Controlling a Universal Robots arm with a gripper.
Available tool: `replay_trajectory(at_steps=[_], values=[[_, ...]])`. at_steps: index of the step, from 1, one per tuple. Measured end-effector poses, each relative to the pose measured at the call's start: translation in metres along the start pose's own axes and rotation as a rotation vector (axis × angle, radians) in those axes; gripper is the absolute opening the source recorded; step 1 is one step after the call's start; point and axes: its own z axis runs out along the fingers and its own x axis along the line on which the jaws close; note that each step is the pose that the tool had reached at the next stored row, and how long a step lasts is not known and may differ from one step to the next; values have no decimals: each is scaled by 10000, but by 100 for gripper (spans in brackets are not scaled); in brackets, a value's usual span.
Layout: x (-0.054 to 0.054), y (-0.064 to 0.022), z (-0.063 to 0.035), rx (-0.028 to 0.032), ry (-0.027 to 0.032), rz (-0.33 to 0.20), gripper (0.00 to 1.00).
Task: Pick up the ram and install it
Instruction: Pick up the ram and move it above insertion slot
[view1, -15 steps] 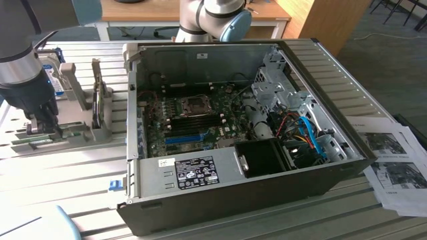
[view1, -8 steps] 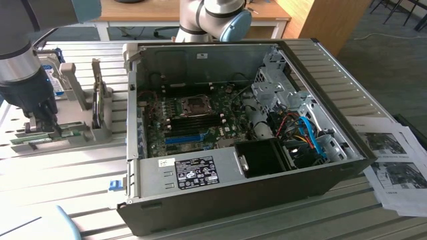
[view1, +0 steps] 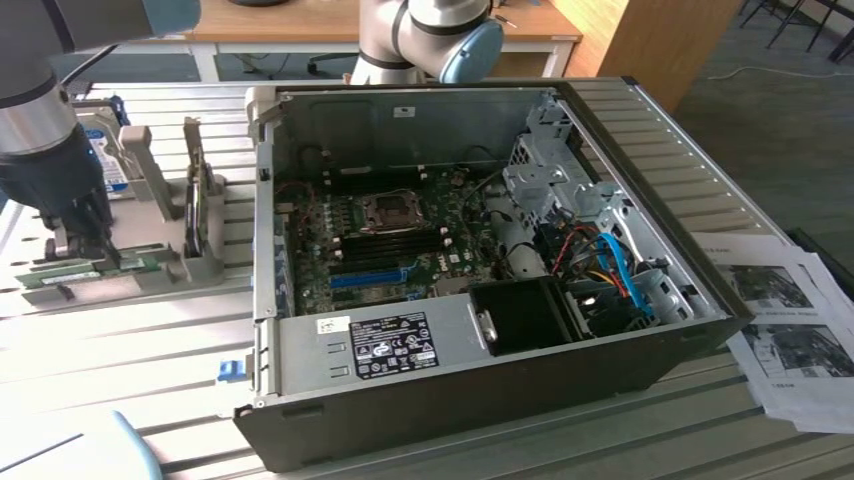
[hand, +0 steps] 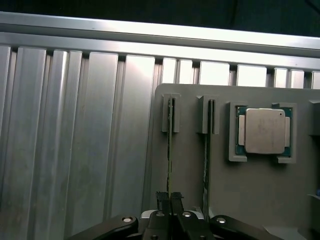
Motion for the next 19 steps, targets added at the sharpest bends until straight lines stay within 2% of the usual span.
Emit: replay_trajectory(at_steps=[19], values=[[6, 8, -265, 0, -1, 20, 11]])
